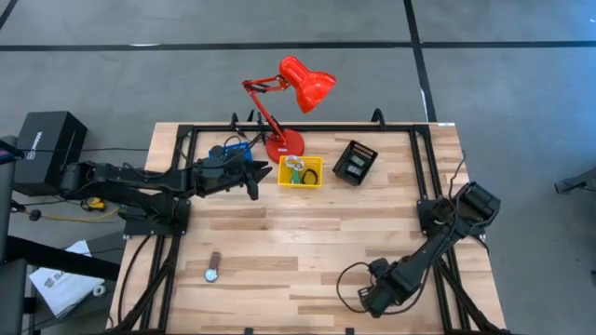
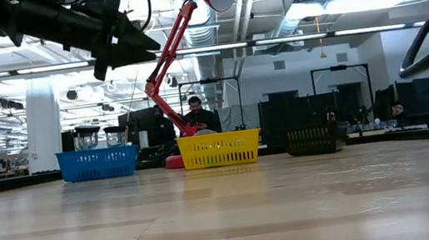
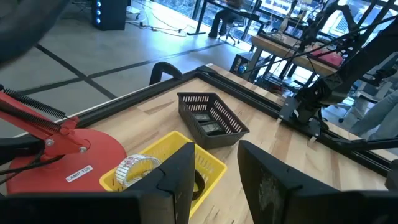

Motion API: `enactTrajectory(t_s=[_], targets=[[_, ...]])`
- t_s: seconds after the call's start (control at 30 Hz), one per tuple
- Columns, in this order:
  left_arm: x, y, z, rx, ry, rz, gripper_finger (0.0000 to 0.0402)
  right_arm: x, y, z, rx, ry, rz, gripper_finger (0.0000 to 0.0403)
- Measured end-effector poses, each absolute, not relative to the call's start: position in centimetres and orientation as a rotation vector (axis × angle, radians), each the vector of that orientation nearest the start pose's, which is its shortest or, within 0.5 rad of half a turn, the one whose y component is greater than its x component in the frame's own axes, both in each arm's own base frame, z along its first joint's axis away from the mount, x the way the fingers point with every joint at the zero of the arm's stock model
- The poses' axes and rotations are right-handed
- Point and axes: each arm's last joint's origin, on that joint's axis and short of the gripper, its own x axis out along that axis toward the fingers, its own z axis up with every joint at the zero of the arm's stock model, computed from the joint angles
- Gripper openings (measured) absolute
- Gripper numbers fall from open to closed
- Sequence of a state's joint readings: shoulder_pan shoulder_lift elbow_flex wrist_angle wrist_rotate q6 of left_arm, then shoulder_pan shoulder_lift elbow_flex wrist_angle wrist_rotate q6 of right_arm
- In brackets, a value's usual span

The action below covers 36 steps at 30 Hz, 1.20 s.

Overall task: Pick & Place Office items
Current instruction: Put the red digital clock into the black bin

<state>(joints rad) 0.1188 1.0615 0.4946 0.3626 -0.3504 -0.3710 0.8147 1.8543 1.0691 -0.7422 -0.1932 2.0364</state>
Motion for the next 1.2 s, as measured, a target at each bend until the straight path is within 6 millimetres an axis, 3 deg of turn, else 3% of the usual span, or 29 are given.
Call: enactTrajectory(t_s=[0.67, 0.87, 1.2], targets=[[22.05, 3.62, 23.43, -0.34, 0.11, 0.498, 0.0117, 21.44, 23.34, 12.68, 0.987, 1.508, -0.834, 0.0245], [22.05, 3.62, 23.42, -0.34, 0.111, 0.499, 0.0117, 21.1, 23.1, 12.64, 0.996, 1.538, -0.917, 0.0243], [22.05, 3.62, 23.42, -0.34, 0.111, 0.499, 0.0117, 21.3, 22.97, 12.61, 0.972, 1.55, -0.878, 0.0182]])
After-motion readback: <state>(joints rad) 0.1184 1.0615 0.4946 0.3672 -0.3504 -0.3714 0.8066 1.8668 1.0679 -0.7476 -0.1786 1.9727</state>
